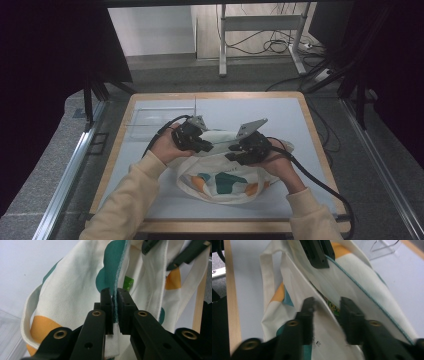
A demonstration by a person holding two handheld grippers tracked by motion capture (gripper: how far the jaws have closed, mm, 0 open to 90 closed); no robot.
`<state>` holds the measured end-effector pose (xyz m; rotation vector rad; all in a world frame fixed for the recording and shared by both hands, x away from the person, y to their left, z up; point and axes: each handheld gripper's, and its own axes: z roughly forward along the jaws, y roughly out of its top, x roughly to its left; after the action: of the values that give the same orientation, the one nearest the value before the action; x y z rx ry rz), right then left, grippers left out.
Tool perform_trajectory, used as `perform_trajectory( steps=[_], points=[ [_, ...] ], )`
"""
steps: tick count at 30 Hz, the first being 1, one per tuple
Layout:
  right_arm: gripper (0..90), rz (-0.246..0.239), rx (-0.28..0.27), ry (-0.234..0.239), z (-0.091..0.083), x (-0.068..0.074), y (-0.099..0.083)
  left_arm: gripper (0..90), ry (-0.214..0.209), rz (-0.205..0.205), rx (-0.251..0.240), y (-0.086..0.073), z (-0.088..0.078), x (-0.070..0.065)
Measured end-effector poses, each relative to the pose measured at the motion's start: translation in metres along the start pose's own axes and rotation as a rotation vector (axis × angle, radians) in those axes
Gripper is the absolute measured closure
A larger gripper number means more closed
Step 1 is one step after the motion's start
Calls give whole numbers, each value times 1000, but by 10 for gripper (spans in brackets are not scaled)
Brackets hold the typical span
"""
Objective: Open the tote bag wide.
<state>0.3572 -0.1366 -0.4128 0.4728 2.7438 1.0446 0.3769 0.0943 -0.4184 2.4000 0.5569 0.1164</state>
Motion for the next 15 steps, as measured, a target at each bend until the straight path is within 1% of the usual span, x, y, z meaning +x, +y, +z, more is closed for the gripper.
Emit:
perform_trajectory(
  steps=[1, 3, 5, 6, 7, 8, 10, 11, 15],
  points=[
    [732, 2, 4, 1, 0, 1, 0, 859, 6, 0, 2, 0, 0, -1],
    [772, -11, 4, 2, -2, 2, -1, 861, 11, 3, 6, 1, 0, 0],
    [800, -16, 4, 10, -3, 5, -2, 863, 17, -8, -7, 1, 0, 0],
    [811, -16, 3, 16, -4, 6, -3, 863, 21, -5, 0, 1, -1, 1],
    [822, -17, 0, 19, -4, 7, -3, 863, 24, -13, -5, 1, -1, 1],
    [832, -11, -1, 27, -5, 8, -5, 864, 25, -15, -10, 1, -1, 2],
    [855, 1, -13, 42, -5, 10, -10, 865, 32, -15, -5, 2, -1, 3],
    [855, 1, -13, 42, -5, 10, -10, 865, 33, -23, -14, 2, -1, 3],
    [865, 11, -22, 50, -5, 12, -17, 866, 43, -29, -7, 5, -1, 6]
  ],
)
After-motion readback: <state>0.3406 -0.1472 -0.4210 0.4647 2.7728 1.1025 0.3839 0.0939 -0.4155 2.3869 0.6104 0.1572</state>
